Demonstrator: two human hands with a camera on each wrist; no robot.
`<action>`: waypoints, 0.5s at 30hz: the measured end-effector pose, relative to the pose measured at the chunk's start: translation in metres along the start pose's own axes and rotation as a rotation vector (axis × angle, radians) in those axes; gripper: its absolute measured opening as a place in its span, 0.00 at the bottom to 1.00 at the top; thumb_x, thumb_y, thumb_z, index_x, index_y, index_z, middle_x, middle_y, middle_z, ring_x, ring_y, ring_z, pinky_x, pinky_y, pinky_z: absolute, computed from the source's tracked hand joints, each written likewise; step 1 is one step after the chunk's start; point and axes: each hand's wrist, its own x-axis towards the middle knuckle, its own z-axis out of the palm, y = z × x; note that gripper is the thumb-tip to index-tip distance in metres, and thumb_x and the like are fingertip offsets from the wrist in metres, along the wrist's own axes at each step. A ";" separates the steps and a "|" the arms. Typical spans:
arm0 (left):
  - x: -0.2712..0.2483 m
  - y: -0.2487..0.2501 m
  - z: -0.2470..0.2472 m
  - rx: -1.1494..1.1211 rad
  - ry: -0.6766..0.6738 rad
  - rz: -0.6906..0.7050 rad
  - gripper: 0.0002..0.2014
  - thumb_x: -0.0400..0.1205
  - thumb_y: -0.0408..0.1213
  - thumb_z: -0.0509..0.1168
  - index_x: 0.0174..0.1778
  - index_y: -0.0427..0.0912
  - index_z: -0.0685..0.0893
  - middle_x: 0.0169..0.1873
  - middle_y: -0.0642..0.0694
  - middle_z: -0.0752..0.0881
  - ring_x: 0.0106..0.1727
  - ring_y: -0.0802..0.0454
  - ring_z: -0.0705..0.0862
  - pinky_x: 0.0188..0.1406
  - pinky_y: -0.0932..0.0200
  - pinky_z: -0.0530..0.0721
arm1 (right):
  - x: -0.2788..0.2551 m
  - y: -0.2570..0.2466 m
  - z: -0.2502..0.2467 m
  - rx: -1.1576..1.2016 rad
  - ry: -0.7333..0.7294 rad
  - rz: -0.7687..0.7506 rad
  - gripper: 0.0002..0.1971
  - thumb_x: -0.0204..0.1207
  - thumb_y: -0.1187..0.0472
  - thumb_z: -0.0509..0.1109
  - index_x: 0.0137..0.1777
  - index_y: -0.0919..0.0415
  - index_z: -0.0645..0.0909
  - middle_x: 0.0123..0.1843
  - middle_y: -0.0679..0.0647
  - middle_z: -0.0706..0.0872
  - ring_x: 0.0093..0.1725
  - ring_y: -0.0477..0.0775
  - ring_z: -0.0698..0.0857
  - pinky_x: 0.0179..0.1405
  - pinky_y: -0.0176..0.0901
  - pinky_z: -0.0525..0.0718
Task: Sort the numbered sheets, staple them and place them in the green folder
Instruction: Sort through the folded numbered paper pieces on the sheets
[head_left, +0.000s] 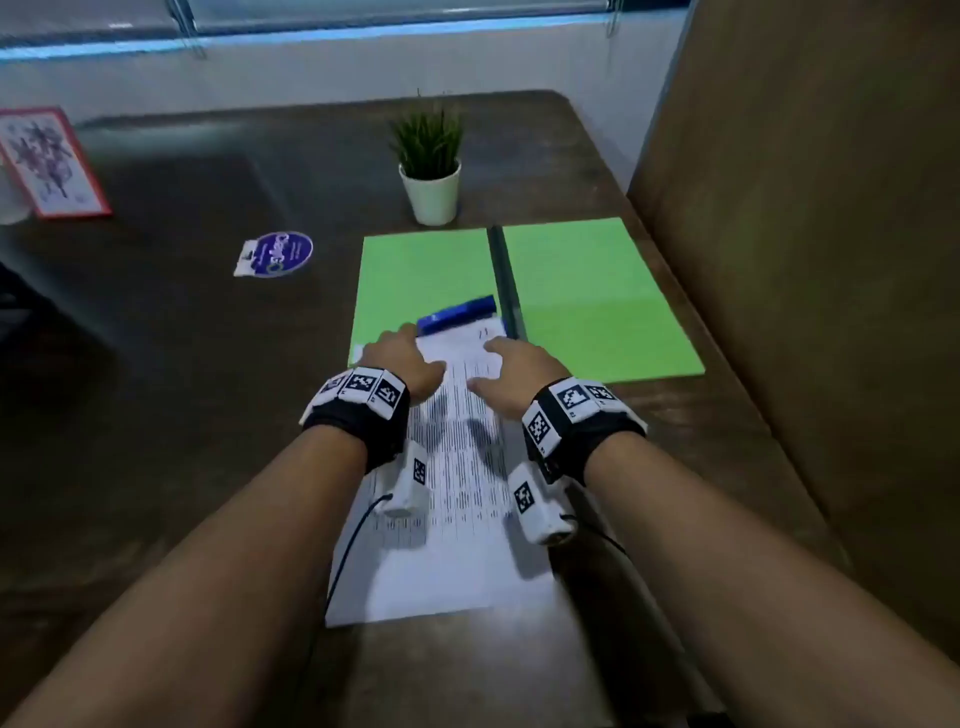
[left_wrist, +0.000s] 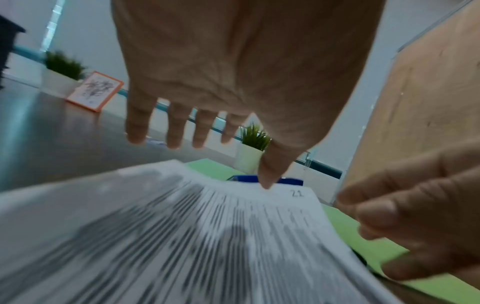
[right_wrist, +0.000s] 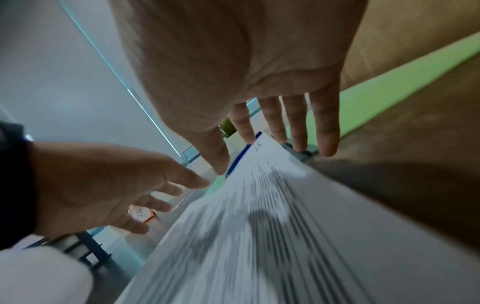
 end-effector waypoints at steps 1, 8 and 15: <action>-0.004 -0.009 0.012 0.007 0.025 -0.062 0.35 0.80 0.49 0.70 0.82 0.43 0.67 0.75 0.34 0.75 0.75 0.32 0.75 0.72 0.42 0.77 | -0.008 0.005 0.015 -0.007 -0.006 0.018 0.33 0.81 0.48 0.69 0.84 0.55 0.65 0.82 0.56 0.72 0.77 0.62 0.76 0.71 0.51 0.76; -0.060 -0.044 0.051 -0.198 0.041 -0.365 0.51 0.79 0.48 0.74 0.87 0.34 0.48 0.83 0.31 0.62 0.84 0.32 0.62 0.80 0.38 0.69 | -0.076 0.029 0.085 0.053 0.123 0.090 0.28 0.74 0.50 0.71 0.73 0.58 0.74 0.69 0.63 0.80 0.69 0.68 0.78 0.66 0.57 0.81; -0.074 -0.059 0.040 -0.470 0.044 -0.341 0.19 0.80 0.40 0.73 0.64 0.38 0.78 0.54 0.42 0.82 0.52 0.38 0.82 0.49 0.55 0.75 | -0.096 0.041 0.081 0.286 0.238 0.218 0.28 0.77 0.52 0.70 0.77 0.59 0.74 0.74 0.58 0.81 0.75 0.64 0.76 0.72 0.57 0.79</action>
